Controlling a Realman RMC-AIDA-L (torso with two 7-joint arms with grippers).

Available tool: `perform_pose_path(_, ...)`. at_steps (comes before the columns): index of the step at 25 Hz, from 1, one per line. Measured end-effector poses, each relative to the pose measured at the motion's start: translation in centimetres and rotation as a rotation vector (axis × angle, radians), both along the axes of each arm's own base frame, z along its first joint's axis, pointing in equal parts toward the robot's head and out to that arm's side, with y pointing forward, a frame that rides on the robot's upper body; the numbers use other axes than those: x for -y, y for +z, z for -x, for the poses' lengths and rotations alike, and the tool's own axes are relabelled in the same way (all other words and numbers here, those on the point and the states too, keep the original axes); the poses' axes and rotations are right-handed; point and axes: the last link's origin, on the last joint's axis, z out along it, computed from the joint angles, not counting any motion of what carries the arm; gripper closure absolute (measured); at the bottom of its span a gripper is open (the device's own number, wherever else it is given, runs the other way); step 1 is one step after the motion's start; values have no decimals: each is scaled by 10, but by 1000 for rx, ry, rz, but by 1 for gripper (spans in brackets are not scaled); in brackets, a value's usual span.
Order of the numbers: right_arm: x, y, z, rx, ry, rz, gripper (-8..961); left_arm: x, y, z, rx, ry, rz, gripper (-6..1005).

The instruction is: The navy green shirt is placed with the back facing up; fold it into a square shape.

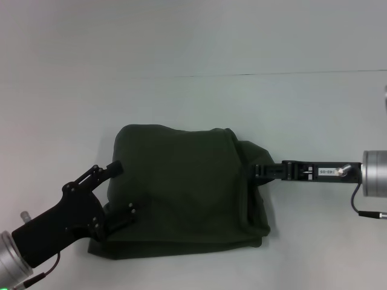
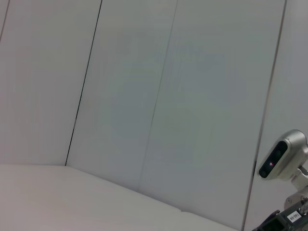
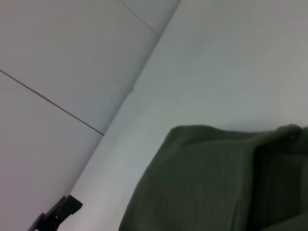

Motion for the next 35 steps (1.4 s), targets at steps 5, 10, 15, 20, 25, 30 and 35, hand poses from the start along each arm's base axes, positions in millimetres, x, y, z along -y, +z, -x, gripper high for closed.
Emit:
perform_pose_path(5,-2,-14,6,32,5,23,336,0,0,0,-3,-1,-1,113)
perform_pose_path(10,-6,-27,16,45,26,17,392,0,-1,2,-9,9,-2,113)
perform_pose_path(15,-8,-34,17,67,33,-12,449,0,-2,3,-14,17,-2,113)
perform_pose_path(20,-4,-29,10,47,16,-26,732,-1,-2,3,-15,20,-1,113)
perform_pose_path(25,1,-20,-1,18,-20,-47,837,-1,-2,2,-13,20,1,113)
perform_pose_path(30,5,-13,-10,15,-39,-57,925,-1,-3,3,-10,24,1,114)
perform_pose_path(35,7,-9,-16,19,-54,-57,938,-1,-4,2,-6,24,4,114)
